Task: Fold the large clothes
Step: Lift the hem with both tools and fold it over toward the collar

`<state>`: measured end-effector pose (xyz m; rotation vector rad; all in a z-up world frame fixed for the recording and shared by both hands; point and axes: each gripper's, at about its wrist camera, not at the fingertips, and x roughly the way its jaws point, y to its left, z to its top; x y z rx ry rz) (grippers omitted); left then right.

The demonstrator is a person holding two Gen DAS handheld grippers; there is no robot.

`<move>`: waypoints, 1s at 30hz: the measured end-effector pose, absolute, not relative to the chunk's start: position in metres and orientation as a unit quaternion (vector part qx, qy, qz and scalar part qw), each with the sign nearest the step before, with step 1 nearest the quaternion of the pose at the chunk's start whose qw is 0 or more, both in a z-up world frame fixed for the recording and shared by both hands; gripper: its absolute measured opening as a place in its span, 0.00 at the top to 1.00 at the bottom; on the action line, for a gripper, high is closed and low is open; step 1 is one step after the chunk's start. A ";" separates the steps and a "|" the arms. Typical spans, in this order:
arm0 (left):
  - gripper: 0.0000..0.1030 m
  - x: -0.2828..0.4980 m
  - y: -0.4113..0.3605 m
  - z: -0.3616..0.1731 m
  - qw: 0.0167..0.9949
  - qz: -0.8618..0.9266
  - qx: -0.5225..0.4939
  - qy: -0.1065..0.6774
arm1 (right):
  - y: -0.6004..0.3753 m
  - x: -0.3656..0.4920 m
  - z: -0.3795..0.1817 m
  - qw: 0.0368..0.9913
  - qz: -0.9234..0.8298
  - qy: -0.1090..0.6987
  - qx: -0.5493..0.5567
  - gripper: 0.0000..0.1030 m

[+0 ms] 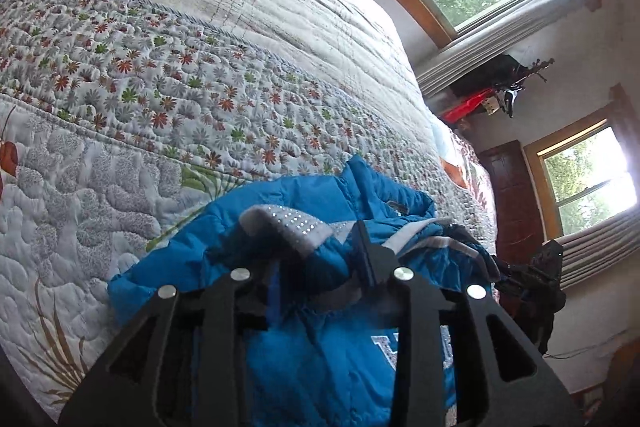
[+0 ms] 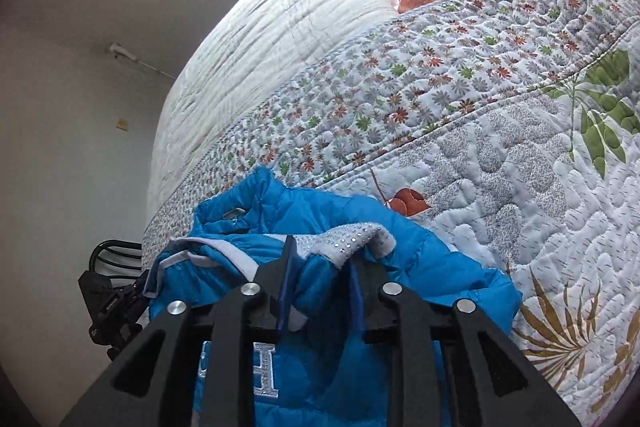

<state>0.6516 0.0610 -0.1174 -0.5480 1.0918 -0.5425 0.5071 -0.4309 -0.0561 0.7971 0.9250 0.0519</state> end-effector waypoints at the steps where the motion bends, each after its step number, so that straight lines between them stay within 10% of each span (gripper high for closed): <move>1: 0.49 0.646 0.067 -0.110 0.788 -0.256 -0.257 0.498 | -0.430 0.501 -0.050 0.827 0.019 0.430 0.362 0.62; 3: 0.26 0.630 0.081 -0.094 0.809 -0.242 -0.252 0.473 | -0.427 0.485 -0.040 0.842 0.002 0.427 0.329 0.49; 12: 0.26 0.565 0.082 -0.116 0.829 -0.220 -0.121 0.499 | -0.406 0.451 -0.072 0.844 -0.008 0.480 0.240 0.49; 20: 0.83 0.547 0.066 -0.110 0.865 -0.170 -0.085 0.464 | -0.387 0.443 -0.059 0.874 0.001 0.433 0.222 0.95; 30: 0.84 0.562 0.072 -0.137 0.854 -0.170 -0.113 0.478 | -0.401 0.458 -0.101 0.843 -0.027 0.462 0.273 0.94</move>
